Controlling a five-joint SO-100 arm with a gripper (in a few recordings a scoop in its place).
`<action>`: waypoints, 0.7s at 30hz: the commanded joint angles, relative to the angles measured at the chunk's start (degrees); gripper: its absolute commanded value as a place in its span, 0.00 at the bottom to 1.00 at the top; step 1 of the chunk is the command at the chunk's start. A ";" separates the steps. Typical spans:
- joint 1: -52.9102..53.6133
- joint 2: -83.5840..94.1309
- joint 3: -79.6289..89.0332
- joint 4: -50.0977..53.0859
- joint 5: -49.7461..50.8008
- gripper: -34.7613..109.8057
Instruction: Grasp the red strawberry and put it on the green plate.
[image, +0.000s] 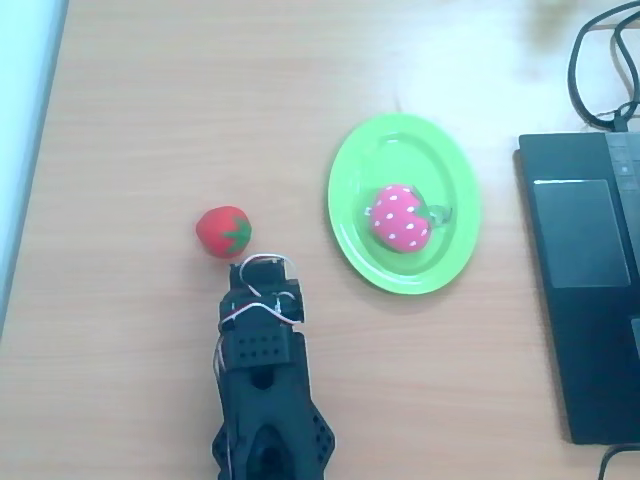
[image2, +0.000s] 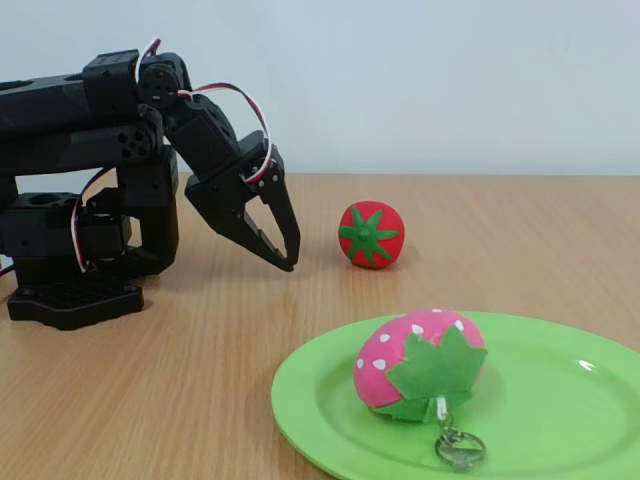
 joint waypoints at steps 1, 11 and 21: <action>-2.55 1.41 0.00 -1.85 -3.96 0.18; -2.46 1.41 -4.31 -1.14 -3.60 0.18; -1.58 -1.05 -7.03 -2.11 -5.45 0.27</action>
